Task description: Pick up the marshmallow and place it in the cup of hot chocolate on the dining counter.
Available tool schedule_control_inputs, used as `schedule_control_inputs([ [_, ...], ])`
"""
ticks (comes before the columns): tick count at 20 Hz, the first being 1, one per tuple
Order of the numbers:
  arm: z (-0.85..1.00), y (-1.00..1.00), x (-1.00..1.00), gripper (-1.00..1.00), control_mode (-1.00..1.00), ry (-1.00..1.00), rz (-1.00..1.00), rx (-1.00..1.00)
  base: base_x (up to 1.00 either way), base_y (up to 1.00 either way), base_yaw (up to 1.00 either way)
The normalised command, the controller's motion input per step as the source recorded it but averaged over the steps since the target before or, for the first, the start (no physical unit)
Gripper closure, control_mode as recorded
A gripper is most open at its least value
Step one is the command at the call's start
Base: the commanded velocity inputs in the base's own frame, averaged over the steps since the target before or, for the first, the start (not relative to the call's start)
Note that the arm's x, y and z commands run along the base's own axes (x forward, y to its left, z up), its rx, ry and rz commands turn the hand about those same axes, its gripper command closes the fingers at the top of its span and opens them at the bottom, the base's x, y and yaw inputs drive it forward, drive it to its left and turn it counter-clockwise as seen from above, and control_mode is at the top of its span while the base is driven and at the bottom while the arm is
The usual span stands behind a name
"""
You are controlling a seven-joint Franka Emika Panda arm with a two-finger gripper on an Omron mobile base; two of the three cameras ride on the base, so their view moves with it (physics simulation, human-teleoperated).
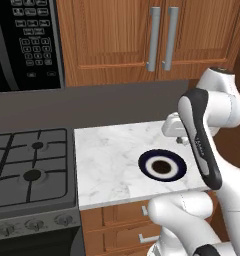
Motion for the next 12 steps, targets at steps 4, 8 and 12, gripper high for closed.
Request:
schedule_control_inputs([
  [4,0.16,0.01,0.00,1.00,-1.00,-0.13,-0.19,-0.10,0.00,0.00,0.00],
  [8,0.17,0.00,-0.01,1.00,-1.00,-0.01,-0.15,-0.07,0.00,0.00,0.00],
  [12,0.09,0.00,-0.06,1.00,-1.00,0.00,-0.01,0.00,0.00,0.00,0.00],
])
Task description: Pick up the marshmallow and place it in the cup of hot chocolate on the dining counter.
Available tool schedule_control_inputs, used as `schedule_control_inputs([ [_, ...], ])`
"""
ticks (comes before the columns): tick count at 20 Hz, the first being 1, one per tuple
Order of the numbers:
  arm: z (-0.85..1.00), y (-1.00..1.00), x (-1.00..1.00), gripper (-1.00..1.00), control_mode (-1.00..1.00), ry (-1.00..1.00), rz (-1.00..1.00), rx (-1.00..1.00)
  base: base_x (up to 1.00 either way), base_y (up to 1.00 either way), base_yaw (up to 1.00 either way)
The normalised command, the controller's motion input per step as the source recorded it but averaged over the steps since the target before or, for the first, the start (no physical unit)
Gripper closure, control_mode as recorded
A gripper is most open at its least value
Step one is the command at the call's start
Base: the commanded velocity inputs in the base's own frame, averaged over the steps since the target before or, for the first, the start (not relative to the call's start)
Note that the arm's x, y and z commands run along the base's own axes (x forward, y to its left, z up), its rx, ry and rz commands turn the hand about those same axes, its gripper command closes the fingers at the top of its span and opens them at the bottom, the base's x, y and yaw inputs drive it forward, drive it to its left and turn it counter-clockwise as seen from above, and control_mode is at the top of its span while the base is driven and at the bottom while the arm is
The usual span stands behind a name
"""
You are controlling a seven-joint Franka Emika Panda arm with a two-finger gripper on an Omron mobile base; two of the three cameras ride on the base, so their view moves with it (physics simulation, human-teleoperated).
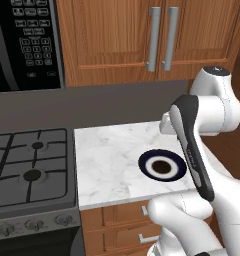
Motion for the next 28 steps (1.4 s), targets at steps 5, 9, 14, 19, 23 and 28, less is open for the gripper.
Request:
schedule_control_inputs([
  [5,0.00,0.00,-0.01,1.00,-1.00,0.00,0.00,0.00,0.00,0.00,0.00],
  [9,0.00,0.00,0.00,1.00,-1.00,0.00,0.00,0.00,0.00,0.00,0.00],
  [14,0.00,0.00,0.00,1.00,-1.00,0.00,0.00,0.00,0.00,0.00,0.00],
  [19,0.00,0.00,-0.01,1.00,1.00,0.00,0.00,0.00,-0.57,0.00,0.03],
  [23,0.00,0.00,0.00,1.00,1.00,0.00,0.00,0.00,-0.96,0.01,0.25],
  [28,0.00,0.00,0.00,1.00,1.00,0.00,0.00,0.00,-0.85,0.11,0.49],
])
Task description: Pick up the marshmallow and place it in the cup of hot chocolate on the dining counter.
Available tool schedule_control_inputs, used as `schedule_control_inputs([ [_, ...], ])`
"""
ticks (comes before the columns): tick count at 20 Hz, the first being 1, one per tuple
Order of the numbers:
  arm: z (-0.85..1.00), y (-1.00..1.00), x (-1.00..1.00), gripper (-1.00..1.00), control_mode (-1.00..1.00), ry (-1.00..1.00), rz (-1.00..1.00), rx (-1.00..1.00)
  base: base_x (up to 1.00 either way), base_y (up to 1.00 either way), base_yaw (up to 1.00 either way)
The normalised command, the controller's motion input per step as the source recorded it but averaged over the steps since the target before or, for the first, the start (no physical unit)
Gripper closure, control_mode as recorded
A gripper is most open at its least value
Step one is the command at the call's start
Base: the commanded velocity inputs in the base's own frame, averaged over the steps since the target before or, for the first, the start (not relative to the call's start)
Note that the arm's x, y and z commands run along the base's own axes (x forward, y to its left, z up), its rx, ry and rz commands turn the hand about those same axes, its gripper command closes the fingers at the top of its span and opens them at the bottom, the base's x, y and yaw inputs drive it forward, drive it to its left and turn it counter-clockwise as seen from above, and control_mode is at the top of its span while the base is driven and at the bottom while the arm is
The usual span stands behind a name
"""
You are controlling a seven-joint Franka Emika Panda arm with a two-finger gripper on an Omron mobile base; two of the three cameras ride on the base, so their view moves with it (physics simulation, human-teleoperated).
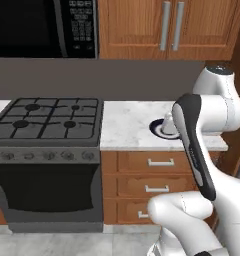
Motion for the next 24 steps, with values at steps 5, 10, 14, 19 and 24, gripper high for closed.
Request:
schedule_control_inputs([
  [5,0.00,0.00,0.00,1.00,1.00,0.00,0.00,0.00,-0.44,0.04,0.76],
  [10,0.00,0.00,0.00,1.00,1.00,0.00,0.00,0.00,-0.21,0.00,0.99],
  [14,0.00,0.00,0.00,1.00,1.00,0.00,0.00,0.00,-0.11,0.00,1.00],
  [19,0.00,0.00,0.00,1.00,1.00,0.00,0.00,0.00,-0.04,0.00,1.00],
  [24,0.00,0.00,0.00,1.00,1.00,0.00,0.00,0.00,0.00,0.00,0.95],
])
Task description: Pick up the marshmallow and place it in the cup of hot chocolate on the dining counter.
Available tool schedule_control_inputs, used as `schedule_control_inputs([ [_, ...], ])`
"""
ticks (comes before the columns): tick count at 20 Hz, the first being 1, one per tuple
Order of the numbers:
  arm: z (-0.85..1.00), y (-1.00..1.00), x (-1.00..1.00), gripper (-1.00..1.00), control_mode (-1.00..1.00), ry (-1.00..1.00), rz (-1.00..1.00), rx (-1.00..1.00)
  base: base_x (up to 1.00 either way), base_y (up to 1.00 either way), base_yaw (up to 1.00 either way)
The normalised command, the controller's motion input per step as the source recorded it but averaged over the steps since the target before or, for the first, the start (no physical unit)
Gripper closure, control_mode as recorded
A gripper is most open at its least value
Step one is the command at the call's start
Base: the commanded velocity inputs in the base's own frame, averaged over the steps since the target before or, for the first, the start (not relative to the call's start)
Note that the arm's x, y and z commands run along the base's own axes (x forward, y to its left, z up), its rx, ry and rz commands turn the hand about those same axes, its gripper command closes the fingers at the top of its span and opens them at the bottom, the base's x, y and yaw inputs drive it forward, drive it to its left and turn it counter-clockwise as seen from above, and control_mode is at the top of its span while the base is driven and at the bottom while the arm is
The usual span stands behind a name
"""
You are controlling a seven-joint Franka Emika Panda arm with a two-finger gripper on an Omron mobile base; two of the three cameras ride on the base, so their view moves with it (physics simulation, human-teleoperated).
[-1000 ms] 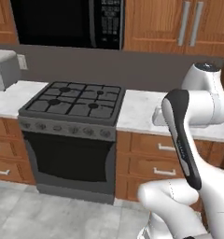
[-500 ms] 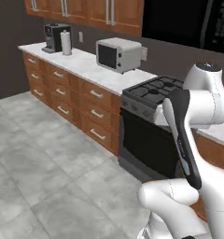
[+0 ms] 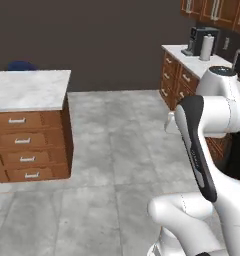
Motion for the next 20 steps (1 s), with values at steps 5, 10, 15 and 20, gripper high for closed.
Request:
schedule_control_inputs([
  [5,0.00,0.00,0.00,1.00,1.00,0.00,0.00,0.00,0.14,0.00,0.77],
  [10,0.00,0.00,0.00,1.00,1.00,0.00,0.00,0.00,0.62,0.00,0.49],
  [15,0.00,0.00,0.00,1.00,1.00,0.00,0.00,0.00,0.84,-0.10,0.28],
  [20,0.00,0.00,0.00,1.00,1.00,0.00,0.00,0.00,0.99,0.01,0.01],
])
